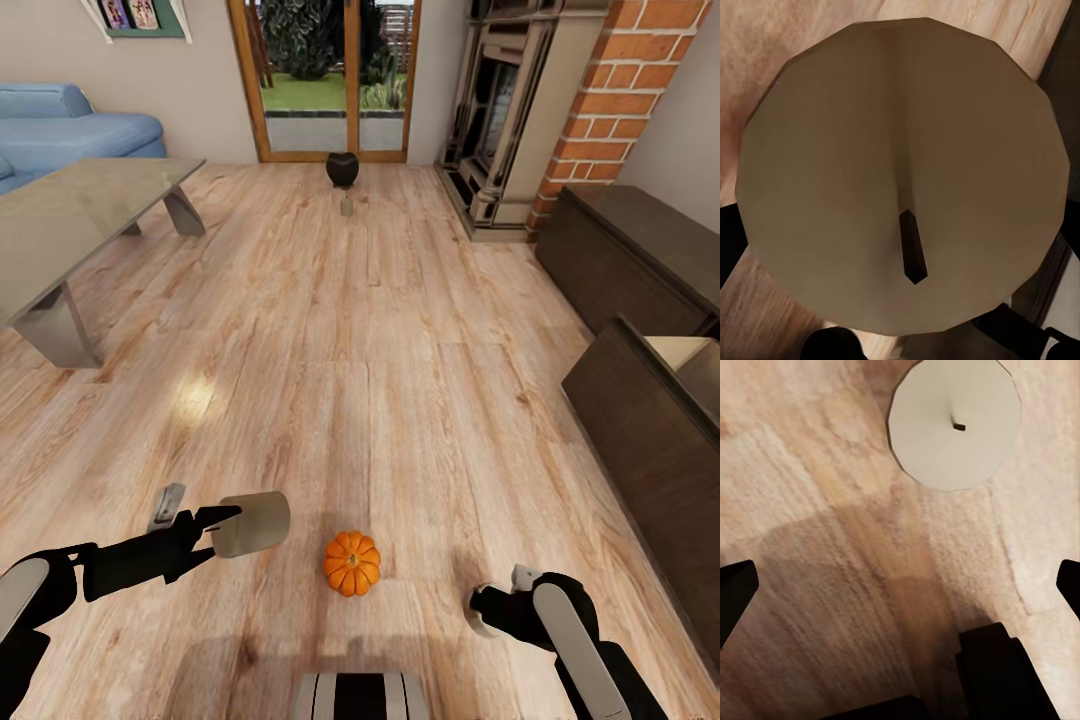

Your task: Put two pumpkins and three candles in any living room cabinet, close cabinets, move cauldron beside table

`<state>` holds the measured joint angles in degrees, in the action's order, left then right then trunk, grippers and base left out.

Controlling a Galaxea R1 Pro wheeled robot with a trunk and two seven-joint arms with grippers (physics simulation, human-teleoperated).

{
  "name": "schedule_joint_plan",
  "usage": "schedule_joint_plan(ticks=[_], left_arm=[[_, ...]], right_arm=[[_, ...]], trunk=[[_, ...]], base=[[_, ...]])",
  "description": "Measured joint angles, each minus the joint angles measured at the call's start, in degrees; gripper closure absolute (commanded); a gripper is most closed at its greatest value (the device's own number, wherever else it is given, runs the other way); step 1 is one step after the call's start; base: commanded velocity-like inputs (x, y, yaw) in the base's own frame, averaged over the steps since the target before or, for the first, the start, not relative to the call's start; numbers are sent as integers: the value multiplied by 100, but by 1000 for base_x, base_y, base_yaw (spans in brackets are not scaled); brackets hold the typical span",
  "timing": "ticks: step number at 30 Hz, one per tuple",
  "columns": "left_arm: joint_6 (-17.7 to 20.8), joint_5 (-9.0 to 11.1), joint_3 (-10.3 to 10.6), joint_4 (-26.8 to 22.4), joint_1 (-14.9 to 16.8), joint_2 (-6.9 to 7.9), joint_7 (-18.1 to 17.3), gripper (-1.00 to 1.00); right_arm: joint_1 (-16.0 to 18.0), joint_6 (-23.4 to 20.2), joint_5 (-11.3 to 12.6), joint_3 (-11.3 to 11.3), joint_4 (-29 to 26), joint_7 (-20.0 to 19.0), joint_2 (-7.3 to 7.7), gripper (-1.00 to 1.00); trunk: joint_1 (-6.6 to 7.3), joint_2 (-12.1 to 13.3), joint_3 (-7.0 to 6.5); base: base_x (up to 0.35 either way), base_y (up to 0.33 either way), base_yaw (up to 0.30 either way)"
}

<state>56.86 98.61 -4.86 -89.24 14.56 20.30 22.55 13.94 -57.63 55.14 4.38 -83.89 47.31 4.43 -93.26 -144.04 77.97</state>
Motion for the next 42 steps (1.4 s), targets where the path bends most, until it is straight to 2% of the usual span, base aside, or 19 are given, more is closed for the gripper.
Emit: schedule_joint_plan(ticks=[10,13,14,17,24,42], left_arm=[[6,3,-1,-1,-2,0,-55,100],[-6,62,-7,-8,-92,8,-482,100],[0,16,-16,-9,-157,18,-650,100],[0,-5,-24,-5,-216,37,-807,100],[0,-14,-21,-2,-245,100,-861,100],[0,-10,-27,-2,-245,105,-872,100]], right_arm=[[0,66,-1,8,0,-27,0,-100],[0,70,-1,9,0,-38,0,-100],[0,70,-1,9,0,-41,2,-100],[0,70,-7,9,0,-46,4,-100],[0,78,-10,9,98,-53,9,-100],[0,355,-10,15,105,-52,35,-100]], trunk=[[-21,-11,177],[-23,-12,200],[-23,-12,200],[-23,-12,200],[-22,-12,200],[-23,-12,200]], base=[[0,0,0],[0,0,0],[0,0,0],[0,0,0],[23,0,0],[61,-40,0]])
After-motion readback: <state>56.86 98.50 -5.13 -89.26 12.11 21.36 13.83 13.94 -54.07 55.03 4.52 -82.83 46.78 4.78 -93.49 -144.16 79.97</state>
